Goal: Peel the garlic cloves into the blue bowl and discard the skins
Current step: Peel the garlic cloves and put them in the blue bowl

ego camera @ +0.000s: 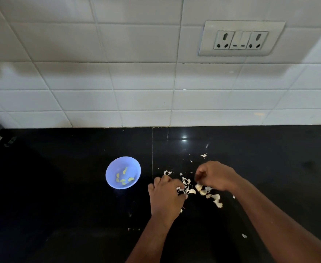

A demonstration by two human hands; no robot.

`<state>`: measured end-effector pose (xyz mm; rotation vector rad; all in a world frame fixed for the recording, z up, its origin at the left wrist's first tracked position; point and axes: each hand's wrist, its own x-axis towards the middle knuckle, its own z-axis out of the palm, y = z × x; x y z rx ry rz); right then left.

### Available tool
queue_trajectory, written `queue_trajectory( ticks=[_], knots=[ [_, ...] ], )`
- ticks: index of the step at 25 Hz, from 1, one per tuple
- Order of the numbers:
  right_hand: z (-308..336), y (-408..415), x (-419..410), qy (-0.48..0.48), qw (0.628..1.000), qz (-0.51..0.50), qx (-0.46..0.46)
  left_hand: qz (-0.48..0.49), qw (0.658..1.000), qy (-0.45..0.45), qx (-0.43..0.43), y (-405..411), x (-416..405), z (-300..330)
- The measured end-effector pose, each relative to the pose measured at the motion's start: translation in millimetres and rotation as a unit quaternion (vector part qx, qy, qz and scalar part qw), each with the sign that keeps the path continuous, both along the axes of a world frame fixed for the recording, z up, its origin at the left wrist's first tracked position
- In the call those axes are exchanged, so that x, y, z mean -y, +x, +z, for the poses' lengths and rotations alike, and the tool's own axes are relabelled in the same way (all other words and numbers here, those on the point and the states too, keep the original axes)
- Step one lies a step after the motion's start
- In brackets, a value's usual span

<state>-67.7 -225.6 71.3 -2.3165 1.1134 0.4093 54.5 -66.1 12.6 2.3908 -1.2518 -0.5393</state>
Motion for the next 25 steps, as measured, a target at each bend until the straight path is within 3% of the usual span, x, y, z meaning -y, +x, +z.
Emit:
queue_trajectory(
  ticks=[3,8,11,13,16,19,25],
  knots=[
    [-12,-1,-17,-0.008,1.0,0.018,-0.009,0.005,1.0,0.006,0.024,-10,6,-2],
    [-32,1,-30,-0.084,0.995,0.044,0.017,0.115,0.986,-0.115,-0.032,-4,10,0],
    [-31,-4,-23,-0.029,0.995,-0.038,0.09,0.119,0.981,-0.148,-0.039,-1,11,-1],
    [-29,-5,-20,0.027,0.974,-0.122,0.189,0.104,0.976,-0.182,-0.065,-4,10,-1],
    [-26,0,-25,0.165,0.905,-0.217,0.326,0.064,0.961,-0.222,-0.149,-15,9,1],
    [-25,1,-33,0.257,0.865,-0.256,0.348,0.092,0.935,-0.247,-0.239,-19,13,4],
    [-27,1,-36,0.292,0.831,-0.29,0.375,0.057,0.958,-0.218,-0.176,-12,12,1]
  ],
)
